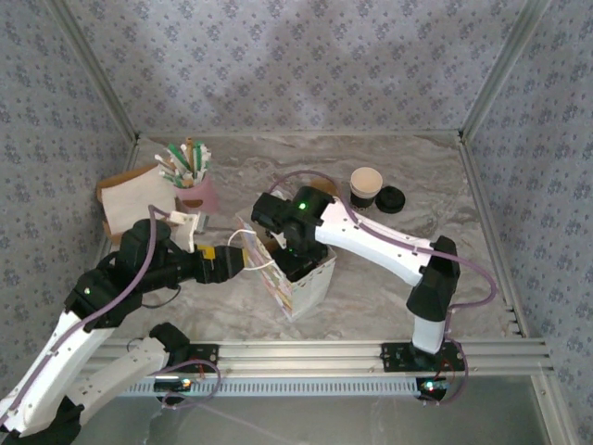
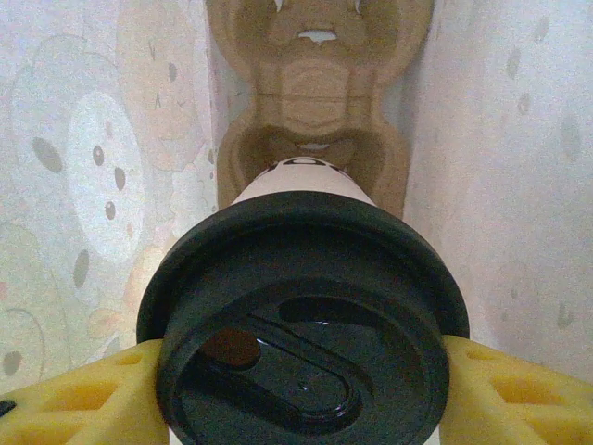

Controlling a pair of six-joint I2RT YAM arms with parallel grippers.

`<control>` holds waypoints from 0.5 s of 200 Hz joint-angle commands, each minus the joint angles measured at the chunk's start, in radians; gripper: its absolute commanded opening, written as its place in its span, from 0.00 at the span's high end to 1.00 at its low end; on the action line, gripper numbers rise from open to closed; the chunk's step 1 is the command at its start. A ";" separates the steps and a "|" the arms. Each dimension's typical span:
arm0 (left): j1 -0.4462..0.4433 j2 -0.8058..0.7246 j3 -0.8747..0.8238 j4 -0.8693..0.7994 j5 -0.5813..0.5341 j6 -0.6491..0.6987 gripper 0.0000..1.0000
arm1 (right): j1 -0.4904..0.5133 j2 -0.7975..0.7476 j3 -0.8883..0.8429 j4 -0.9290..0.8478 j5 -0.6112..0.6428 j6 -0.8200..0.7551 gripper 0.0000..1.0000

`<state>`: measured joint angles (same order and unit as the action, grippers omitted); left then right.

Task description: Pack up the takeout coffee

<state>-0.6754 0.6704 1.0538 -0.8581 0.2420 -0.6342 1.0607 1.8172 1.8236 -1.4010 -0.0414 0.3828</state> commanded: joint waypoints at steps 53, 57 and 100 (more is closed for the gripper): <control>-0.008 0.008 0.030 0.037 -0.002 0.002 0.03 | 0.001 -0.029 -0.034 0.020 0.005 -0.007 0.36; -0.009 0.009 0.031 0.037 -0.001 0.004 0.03 | 0.001 -0.029 -0.034 0.022 0.002 -0.008 0.36; -0.008 0.009 0.025 0.035 -0.003 0.008 0.03 | 0.002 -0.023 -0.023 0.022 0.005 -0.007 0.36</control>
<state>-0.6765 0.6769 1.0580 -0.8513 0.2420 -0.6338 1.0607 1.8133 1.7958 -1.3701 -0.0418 0.3828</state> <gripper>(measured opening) 0.970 0.644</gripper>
